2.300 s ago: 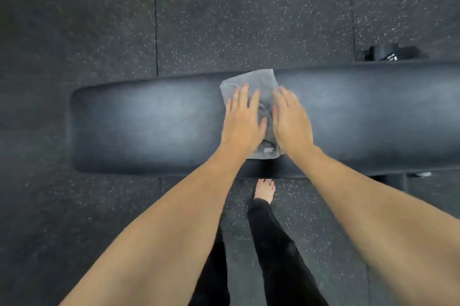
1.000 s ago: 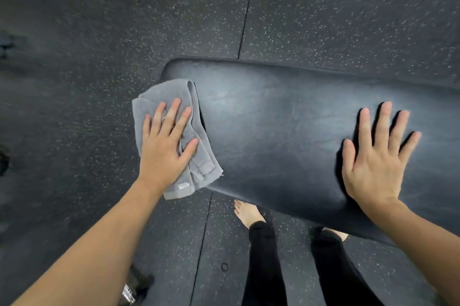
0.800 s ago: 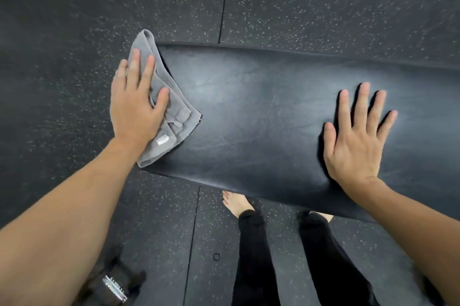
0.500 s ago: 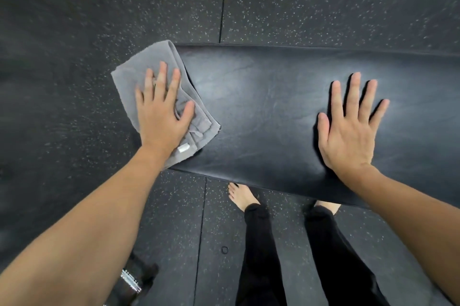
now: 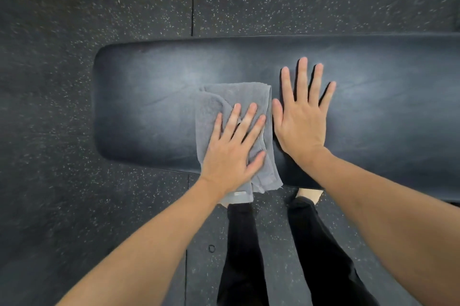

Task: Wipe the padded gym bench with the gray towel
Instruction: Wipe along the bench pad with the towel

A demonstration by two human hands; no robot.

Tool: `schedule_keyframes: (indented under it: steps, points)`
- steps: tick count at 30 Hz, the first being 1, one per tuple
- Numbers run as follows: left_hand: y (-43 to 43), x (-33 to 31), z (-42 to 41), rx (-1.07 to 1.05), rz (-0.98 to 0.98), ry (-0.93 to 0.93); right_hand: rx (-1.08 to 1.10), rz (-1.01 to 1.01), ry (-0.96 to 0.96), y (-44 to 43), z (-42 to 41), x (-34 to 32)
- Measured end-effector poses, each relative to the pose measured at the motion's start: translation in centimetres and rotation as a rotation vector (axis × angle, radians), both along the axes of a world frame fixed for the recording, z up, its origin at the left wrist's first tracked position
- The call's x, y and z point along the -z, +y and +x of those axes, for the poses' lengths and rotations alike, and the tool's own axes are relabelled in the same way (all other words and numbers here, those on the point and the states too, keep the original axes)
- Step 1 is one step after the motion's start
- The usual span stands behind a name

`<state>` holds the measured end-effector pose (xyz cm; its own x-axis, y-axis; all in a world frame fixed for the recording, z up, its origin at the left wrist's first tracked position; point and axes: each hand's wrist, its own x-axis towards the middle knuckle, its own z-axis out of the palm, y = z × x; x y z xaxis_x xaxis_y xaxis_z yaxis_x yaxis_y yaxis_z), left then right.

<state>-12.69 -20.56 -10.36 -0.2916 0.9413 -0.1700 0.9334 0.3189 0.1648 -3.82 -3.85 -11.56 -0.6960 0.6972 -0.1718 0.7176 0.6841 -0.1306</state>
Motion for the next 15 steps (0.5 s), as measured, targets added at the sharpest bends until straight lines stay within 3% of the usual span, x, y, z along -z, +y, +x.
schedule_keyframes:
  steps: [7,15]
  points:
    - [5.9,-0.2,2.8,-0.184,-0.037,0.023,-0.051,-0.061,0.159,1.7,2.0,-0.3]
    - [14.9,0.0,11.0,-0.055,0.045,-0.033,0.071,-0.006,0.117,13.0,15.0,-2.1]
